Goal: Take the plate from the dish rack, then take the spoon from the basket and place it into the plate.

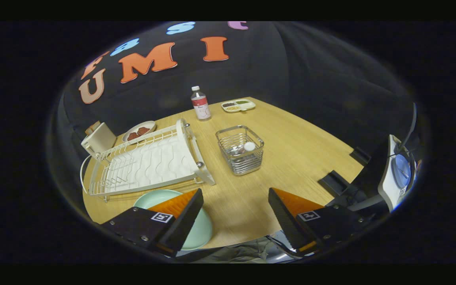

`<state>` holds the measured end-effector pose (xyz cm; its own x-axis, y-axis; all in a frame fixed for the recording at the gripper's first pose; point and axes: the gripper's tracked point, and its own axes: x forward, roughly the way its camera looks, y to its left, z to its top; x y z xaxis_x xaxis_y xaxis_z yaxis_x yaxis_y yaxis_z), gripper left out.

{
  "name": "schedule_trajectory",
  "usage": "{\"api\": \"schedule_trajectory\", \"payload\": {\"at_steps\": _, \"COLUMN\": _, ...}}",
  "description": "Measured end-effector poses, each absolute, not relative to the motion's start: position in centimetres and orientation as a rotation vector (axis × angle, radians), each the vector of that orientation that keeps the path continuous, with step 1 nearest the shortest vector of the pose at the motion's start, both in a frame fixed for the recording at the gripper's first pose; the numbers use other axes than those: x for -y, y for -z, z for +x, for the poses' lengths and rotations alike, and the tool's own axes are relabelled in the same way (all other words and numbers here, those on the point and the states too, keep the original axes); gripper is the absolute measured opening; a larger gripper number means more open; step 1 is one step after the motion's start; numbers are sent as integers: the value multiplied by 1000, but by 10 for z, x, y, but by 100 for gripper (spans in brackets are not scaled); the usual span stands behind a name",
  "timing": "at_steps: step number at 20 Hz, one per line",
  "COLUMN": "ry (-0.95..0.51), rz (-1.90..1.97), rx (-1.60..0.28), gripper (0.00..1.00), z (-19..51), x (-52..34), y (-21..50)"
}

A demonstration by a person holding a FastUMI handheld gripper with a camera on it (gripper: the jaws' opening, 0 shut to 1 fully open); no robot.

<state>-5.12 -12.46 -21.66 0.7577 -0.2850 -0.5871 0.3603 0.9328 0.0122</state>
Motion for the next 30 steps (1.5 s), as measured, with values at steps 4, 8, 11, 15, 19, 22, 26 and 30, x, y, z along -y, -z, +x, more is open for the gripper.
{"api": "schedule_trajectory", "payload": {"at_steps": 4, "ry": 369, "rz": 27, "rx": -519, "gripper": 98, "z": -44, "x": 145, "y": 188}}
{"api": "schedule_trajectory", "payload": {"at_steps": 8, "ry": 341, "rz": -53, "rx": -434, "gripper": 98, "z": -26, "x": 151, "y": 166}}
{"api": "schedule_trajectory", "payload": {"at_steps": 11, "ry": 295, "rz": -99, "rx": -414, "gripper": 99, "z": -11, "x": 148, "y": 163}}
{"api": "schedule_trajectory", "payload": {"at_steps": 15, "ry": 242, "rz": -106, "rx": -426, "gripper": 95, "z": 8, "x": 147, "y": 175}}
{"api": "schedule_trajectory", "payload": {"at_steps": 19, "ry": 203, "rz": -96, "rx": -453, "gripper": 75, "z": 24, "x": 150, "y": 190}}
{"api": "schedule_trajectory", "payload": {"at_steps": 22, "ry": 181, "rz": -77, "rx": -457, "gripper": 58, "z": 34, "x": 152, "y": 195}}
{"api": "schedule_trajectory", "payload": {"at_steps": 26, "ry": 181, "rz": -67, "rx": -477, "gripper": 24, "z": 37, "x": 159, "y": 201}}
{"api": "schedule_trajectory", "payload": {"at_steps": 30, "ry": 156, "rz": -89, "rx": -476, "gripper": 11, "z": 39, "x": 155, "y": 200}}
